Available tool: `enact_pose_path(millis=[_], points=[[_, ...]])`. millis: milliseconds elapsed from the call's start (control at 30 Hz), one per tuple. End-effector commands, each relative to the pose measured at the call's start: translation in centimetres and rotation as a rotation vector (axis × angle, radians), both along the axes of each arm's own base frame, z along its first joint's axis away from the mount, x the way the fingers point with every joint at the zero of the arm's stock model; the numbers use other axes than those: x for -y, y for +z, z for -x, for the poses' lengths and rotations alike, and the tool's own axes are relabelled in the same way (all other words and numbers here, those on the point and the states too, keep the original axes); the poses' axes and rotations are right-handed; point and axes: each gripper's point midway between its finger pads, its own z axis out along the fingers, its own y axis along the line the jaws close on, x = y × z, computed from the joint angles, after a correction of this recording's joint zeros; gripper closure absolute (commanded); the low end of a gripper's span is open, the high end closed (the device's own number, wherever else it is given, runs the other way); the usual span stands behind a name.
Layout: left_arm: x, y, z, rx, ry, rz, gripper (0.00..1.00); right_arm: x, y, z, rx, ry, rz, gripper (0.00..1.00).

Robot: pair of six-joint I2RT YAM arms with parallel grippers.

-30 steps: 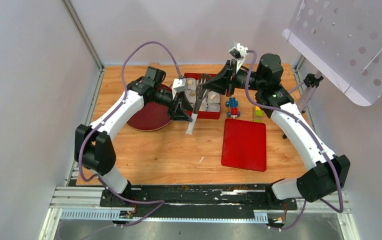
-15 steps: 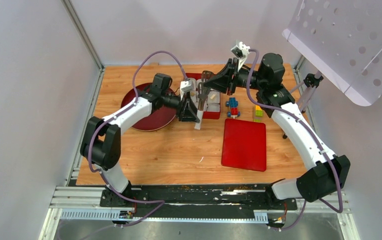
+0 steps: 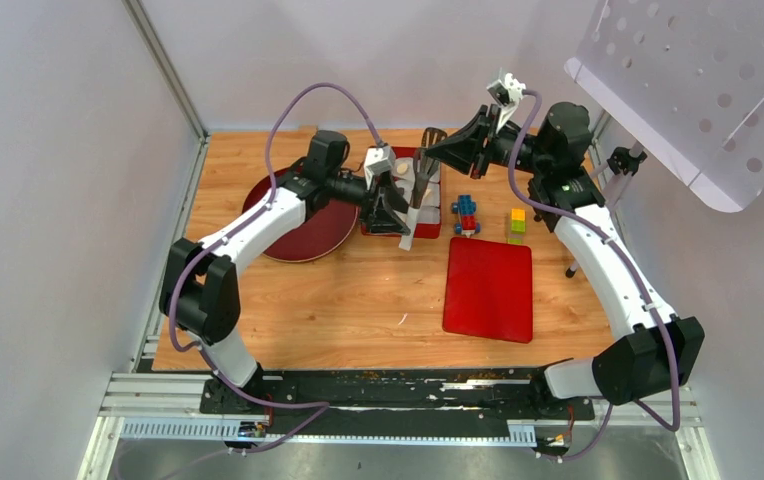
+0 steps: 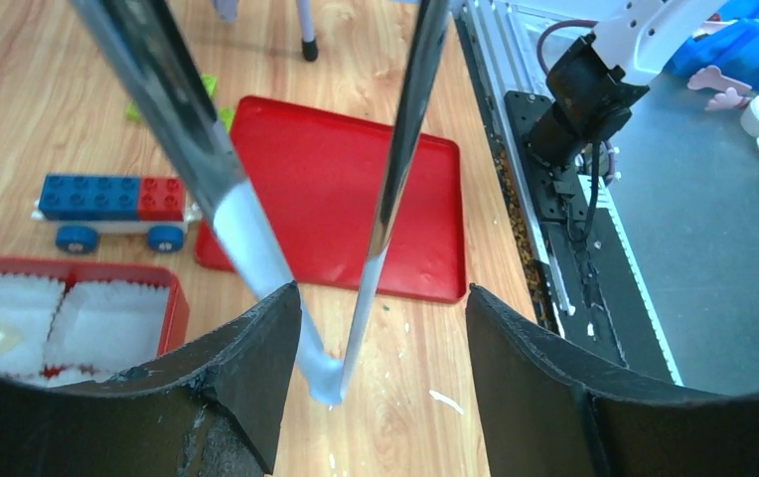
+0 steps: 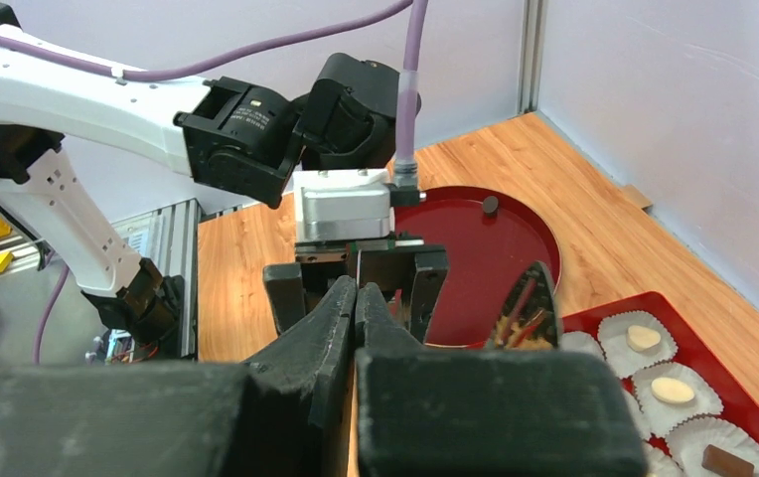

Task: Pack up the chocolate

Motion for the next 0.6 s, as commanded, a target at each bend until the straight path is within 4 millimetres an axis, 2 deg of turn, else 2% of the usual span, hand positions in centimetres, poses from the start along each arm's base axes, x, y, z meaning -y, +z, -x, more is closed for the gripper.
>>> enact_pose_path(millis=[0, 100, 200, 333, 567], points=[[2.2, 3.0, 0.7, 0.081, -0.049, 0.076, 0.31, 0.0, 1.9, 0.7, 0.037, 0.024, -0.031, 1.00], [3.6, 3.2, -1.1, 0.084, 0.011, 0.093, 0.31, 0.0, 2.0, 0.8, 0.034, 0.028, -0.033, 1.00], [4.1, 3.9, -2.2, 0.069, 0.050, 0.120, 0.30, 0.1, 2.4, 1.2, 0.037, 0.030, -0.032, 1.00], [4.3, 4.1, -1.6, 0.057, 0.006, 0.140, 0.36, 0.2, 2.4, 1.5, 0.041, 0.027, -0.032, 1.00], [3.3, 3.0, 0.2, 0.030, -0.056, 0.090, 0.58, 0.7, 1.6, 1.1, 0.047, 0.007, -0.018, 1.00]])
